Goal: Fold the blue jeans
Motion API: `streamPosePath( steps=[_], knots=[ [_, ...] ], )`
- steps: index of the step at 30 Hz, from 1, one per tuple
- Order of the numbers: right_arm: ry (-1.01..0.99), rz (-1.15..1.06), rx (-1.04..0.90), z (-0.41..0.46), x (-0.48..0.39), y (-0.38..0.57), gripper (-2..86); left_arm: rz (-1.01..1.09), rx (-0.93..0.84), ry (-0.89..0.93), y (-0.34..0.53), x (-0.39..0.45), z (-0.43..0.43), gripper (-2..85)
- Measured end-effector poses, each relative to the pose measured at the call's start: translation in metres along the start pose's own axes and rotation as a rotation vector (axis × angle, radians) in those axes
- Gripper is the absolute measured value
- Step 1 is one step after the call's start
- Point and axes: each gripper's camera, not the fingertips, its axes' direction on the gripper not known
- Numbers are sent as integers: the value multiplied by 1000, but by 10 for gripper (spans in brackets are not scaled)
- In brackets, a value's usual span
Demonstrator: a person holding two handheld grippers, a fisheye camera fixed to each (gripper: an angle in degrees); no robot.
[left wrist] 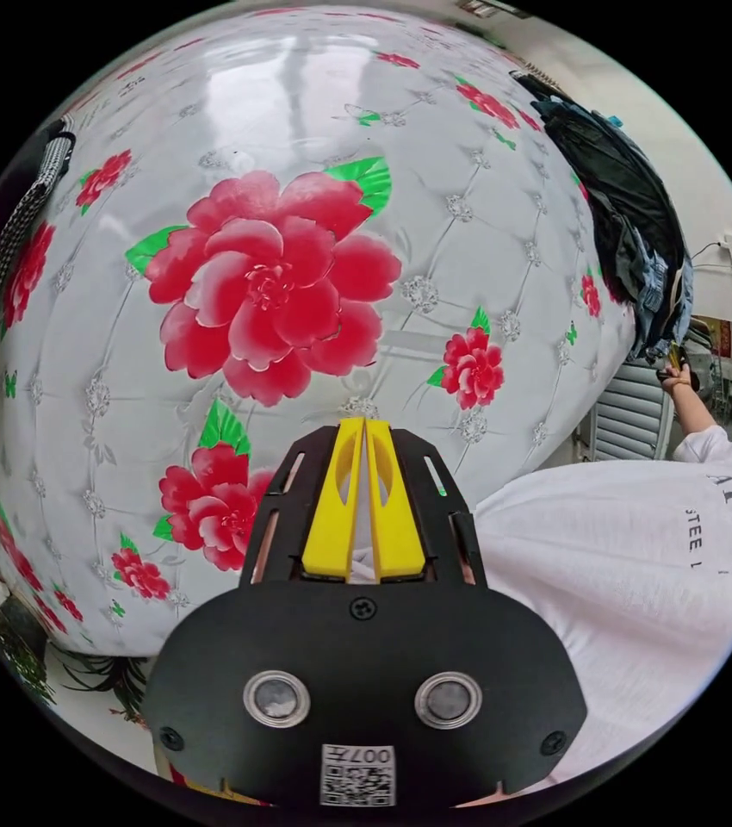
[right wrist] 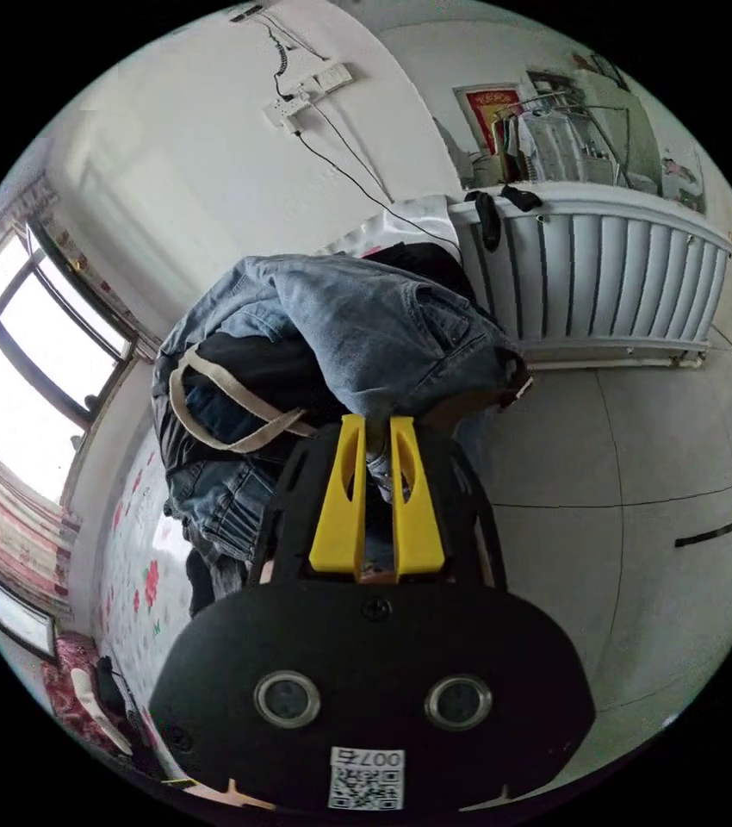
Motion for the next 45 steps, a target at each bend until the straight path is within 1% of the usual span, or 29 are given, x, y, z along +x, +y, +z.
streamPosePath(
  steps=[2,4,7,9,13,15,16,18,19,21,22,24,25,26,27,29,31,32,34,35,39,42,45],
  knots=[
    [-71,-20,0,-16,-4,0,32,-15,27,37,17,-14,-8,-10],
    [-126,-109,-33,-30,-23,3,24,-31,51,80,31,-28,-15,-10],
    [-319,-241,-89,-53,-62,20,15,-36,111,137,58,-50,-30,-10],
    [-497,-350,-225,-60,-101,44,10,-31,156,172,76,-63,-41,-10],
    [-595,-551,-407,-65,-177,113,6,-18,284,225,127,-92,-65,-9],
    [-679,-670,-524,-70,-223,177,5,-8,342,248,153,-104,-76,-7],
    [-714,-692,-558,-72,-234,195,4,-6,380,255,173,-112,-83,-5],
    [-833,-729,-709,-80,-269,273,4,5,429,250,202,-123,-93,4],
    [-858,-734,-758,-81,-277,292,3,11,462,241,223,-130,-100,20],
    [-992,-814,-993,-96,-306,377,3,37,506,239,252,-140,-110,44],
    [-1022,-845,-1055,-102,-313,398,3,46,533,230,272,-147,-117,61],
    [-1135,-985,-1269,-133,-340,480,5,51,565,229,299,-158,-126,84],
    [-1161,-1015,-1313,-141,-345,497,6,38,571,225,316,-167,-131,95],
    [-1203,-1046,-1363,-154,-354,525,8,-16,569,161,334,-179,-135,98],
    [-1219,-1075,-1397,-163,-363,546,10,-38,576,138,344,-186,-138,100],
    [-1194,-1120,-1427,-168,-372,564,14,-159,601,139,384,-223,-145,107],
    [-1209,-1161,-1355,-172,-374,563,17,-280,605,129,413,-249,-148,110],
    [-1196,-1172,-1278,-171,-372,557,19,-352,617,104,431,-264,-150,113],
    [-1132,-1175,-1207,-164,-366,545,24,-425,627,92,455,-283,-154,110],
    [-1053,-1165,-1177,-155,-359,536,27,-461,636,91,468,-292,-155,108],
    [-787,-1116,-1042,-125,-324,491,34,-478,628,51,483,-299,-161,102],
    [-620,-1075,-976,-105,-308,461,40,-446,585,72,471,-295,-159,99],
    [-517,-1053,-926,-87,-307,441,48,-448,563,81,454,-290,-158,82]
  ],
)
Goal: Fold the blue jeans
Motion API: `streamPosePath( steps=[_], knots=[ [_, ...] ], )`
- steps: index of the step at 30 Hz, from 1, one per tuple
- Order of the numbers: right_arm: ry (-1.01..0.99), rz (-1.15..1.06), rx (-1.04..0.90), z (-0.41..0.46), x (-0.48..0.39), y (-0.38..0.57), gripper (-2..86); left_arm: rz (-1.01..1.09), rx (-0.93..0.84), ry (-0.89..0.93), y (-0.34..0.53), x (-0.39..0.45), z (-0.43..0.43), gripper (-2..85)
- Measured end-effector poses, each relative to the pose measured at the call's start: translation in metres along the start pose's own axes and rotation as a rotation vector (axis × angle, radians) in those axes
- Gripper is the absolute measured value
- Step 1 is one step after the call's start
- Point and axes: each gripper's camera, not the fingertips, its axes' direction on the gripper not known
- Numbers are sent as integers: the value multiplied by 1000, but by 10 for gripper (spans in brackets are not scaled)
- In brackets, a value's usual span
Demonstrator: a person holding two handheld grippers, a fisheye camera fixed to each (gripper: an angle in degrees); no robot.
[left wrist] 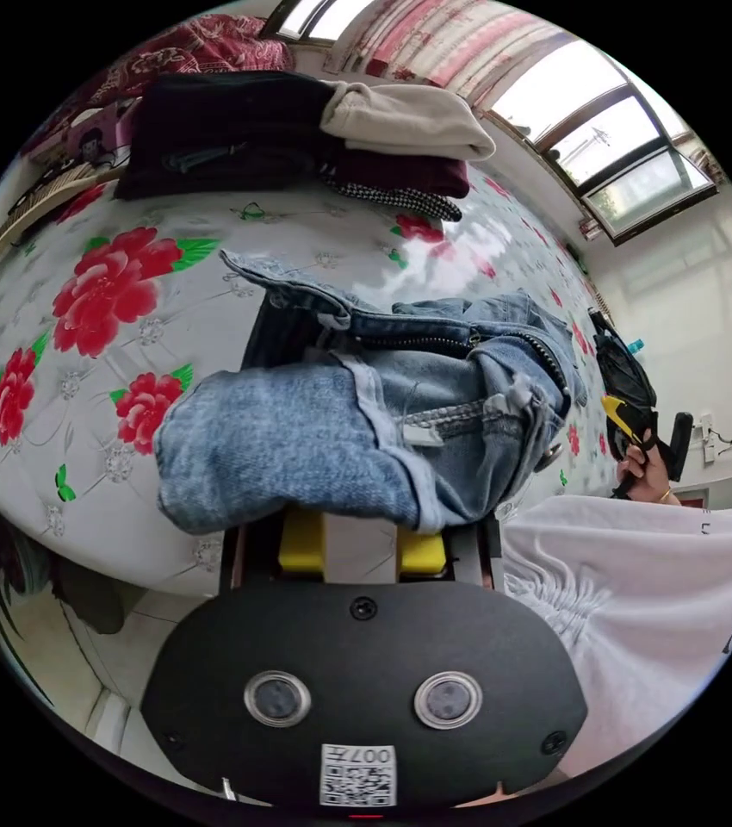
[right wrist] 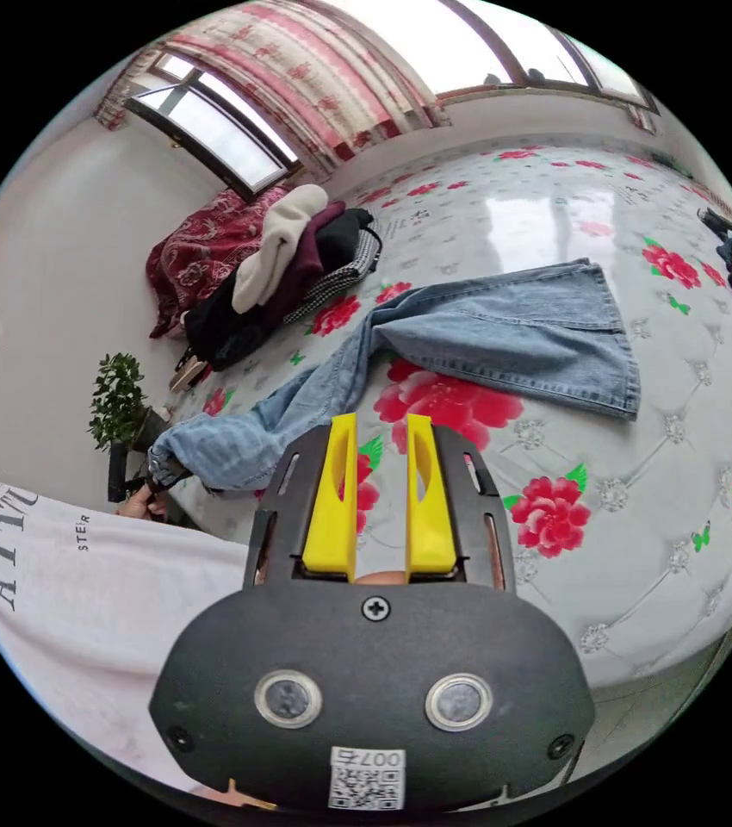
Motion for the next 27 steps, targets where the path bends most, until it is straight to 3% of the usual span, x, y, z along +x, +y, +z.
streamPosePath(
  steps=[4,9,13,16,22,24,27],
  knots=[
    [52,1,23,1,12,-35,56,-43,27,101,-11,5,-11,8],
    [102,1,49,18,26,-106,68,-68,40,84,-15,9,-43,0],
    [152,43,55,41,42,-133,79,31,114,-5,0,33,-83,32],
    [196,65,-23,73,52,-152,86,52,64,-35,5,47,-93,63],
    [232,-82,-78,113,21,-202,89,139,16,-124,12,87,-94,137],
    [287,-79,-287,155,16,-209,84,134,-43,-162,8,89,-75,153],
    [426,-250,-174,165,-11,-191,51,19,-76,-84,-13,72,-50,126]
  ],
)
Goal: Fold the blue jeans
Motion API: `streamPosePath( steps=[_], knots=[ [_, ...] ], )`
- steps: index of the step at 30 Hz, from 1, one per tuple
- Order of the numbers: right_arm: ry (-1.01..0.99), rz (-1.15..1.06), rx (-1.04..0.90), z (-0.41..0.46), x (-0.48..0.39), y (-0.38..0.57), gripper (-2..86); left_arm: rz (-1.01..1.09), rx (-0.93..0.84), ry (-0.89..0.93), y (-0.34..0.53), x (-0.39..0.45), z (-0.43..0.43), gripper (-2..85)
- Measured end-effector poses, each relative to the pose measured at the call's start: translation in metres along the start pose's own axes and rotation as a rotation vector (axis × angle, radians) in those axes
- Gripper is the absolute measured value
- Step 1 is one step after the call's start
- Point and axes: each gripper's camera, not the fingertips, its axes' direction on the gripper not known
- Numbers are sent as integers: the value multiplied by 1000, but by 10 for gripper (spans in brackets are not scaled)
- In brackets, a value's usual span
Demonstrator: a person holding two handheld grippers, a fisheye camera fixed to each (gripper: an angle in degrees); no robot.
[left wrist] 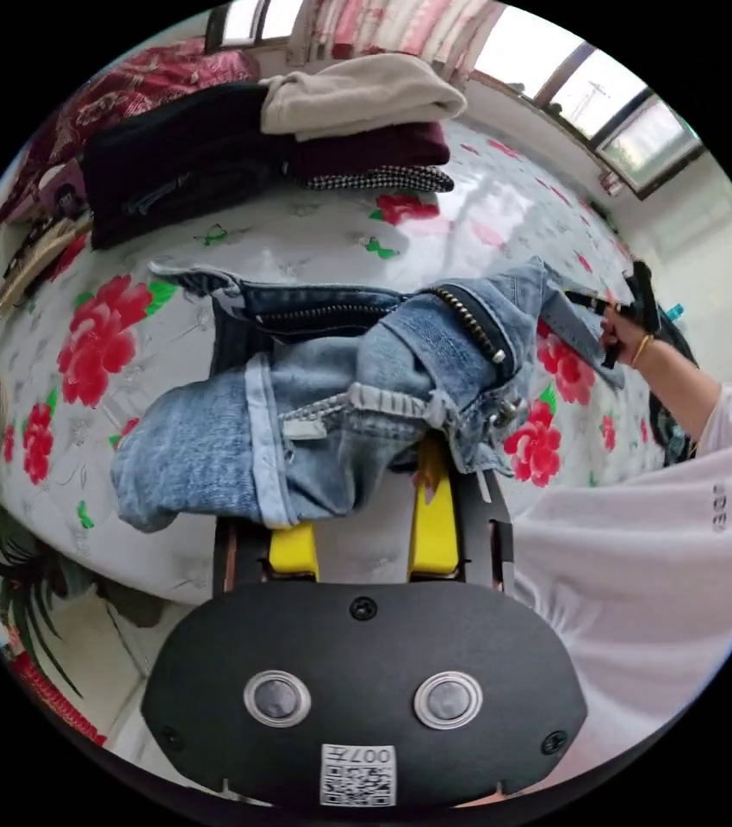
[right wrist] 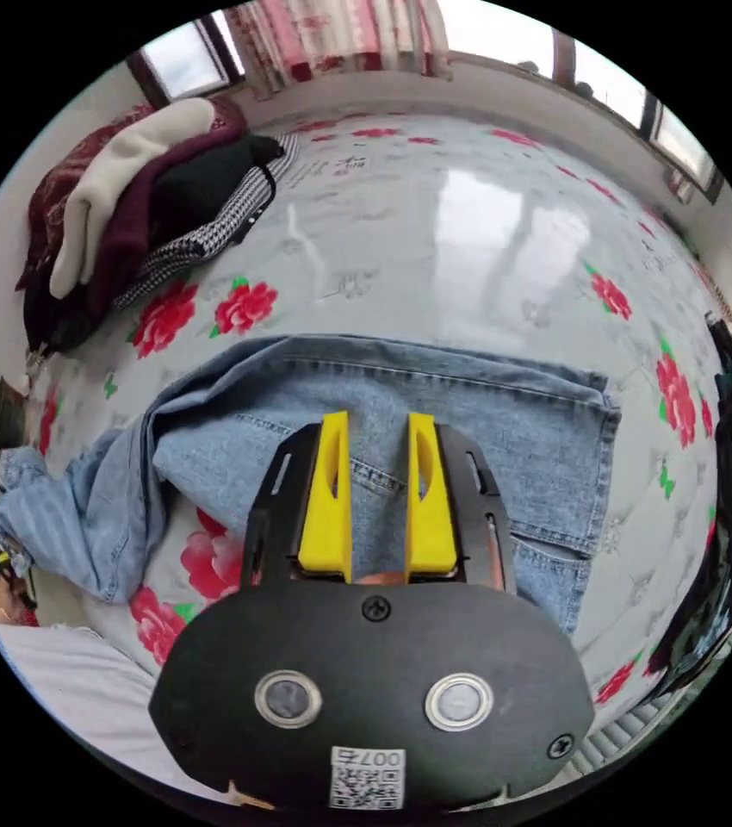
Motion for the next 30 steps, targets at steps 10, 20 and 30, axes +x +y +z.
streamPosePath(
  steps=[10,20,30],
  knots=[
    [-225,217,269,-99,35,68,-1,-159,255,435,-16,-69,-78,20],
    [-38,246,707,-277,27,212,-3,-115,646,868,76,-116,-187,14],
    [42,200,759,-313,5,278,-1,11,907,852,96,-90,-268,25]
  ],
)
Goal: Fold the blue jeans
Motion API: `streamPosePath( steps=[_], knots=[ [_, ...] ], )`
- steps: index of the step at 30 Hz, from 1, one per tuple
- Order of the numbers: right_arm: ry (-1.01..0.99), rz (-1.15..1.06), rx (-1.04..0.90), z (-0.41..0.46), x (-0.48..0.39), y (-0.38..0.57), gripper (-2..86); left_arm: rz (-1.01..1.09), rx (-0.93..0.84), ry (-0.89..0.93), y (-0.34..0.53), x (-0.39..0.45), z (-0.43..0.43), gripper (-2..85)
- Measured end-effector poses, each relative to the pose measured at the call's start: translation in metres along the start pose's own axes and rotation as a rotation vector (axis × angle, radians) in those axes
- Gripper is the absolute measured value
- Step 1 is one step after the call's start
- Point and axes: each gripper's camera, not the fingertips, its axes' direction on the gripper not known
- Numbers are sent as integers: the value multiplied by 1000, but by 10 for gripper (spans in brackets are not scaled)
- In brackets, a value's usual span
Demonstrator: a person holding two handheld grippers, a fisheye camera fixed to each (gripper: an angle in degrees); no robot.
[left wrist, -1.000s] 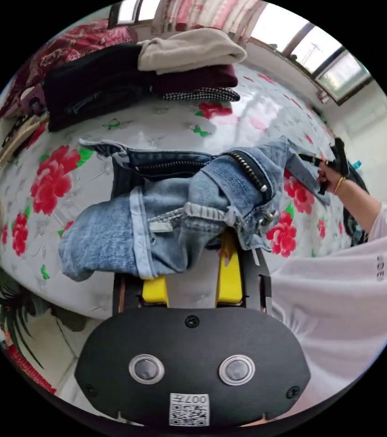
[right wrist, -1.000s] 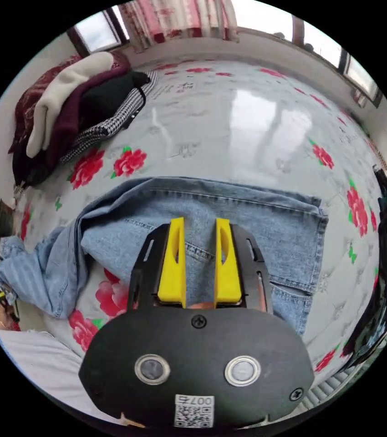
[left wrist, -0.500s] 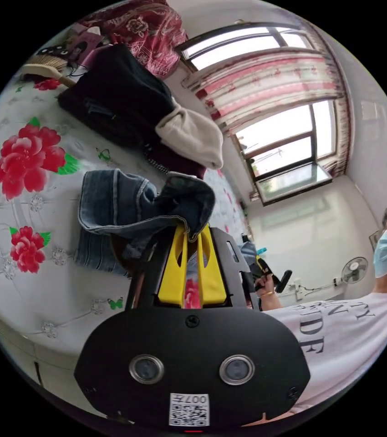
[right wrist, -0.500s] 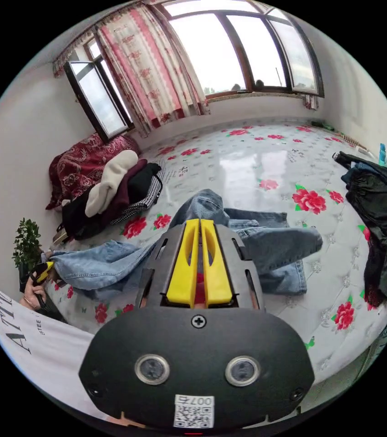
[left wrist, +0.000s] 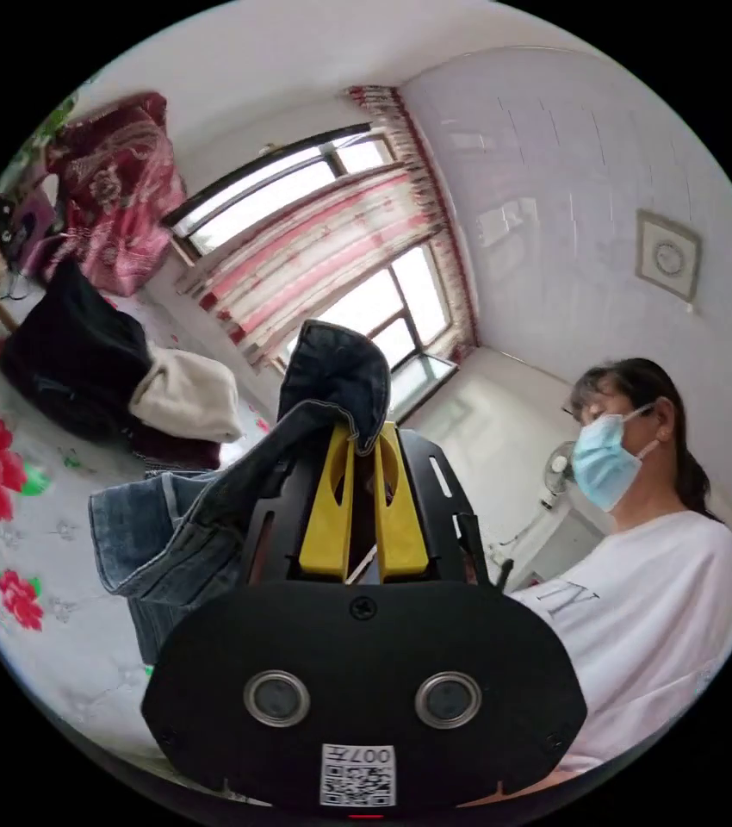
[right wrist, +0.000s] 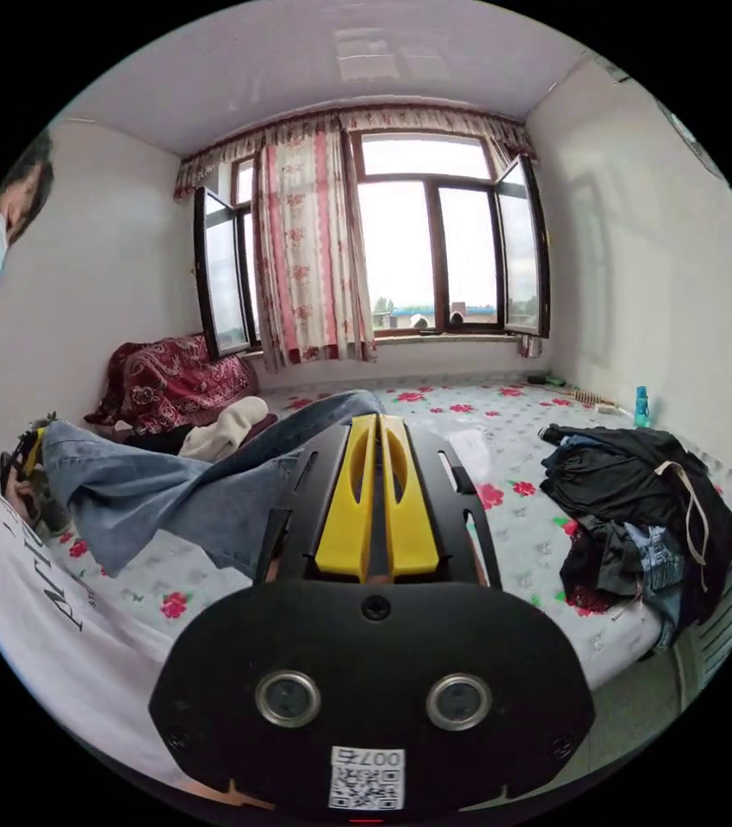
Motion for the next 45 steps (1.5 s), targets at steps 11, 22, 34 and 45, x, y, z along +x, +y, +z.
streamPosePath(
  steps=[11,22,34,45],
  knots=[
    [1,113,-419,68,3,78,34,-257,-316,-806,83,-98,43,78],
    [-89,-24,-679,255,-17,40,69,204,-822,-763,111,-79,189,156],
    [83,-321,-867,322,-77,92,6,143,-1002,-900,120,-125,261,27],
    [162,39,-319,160,-8,-10,-2,194,-816,-601,22,-54,204,-3]
  ],
)
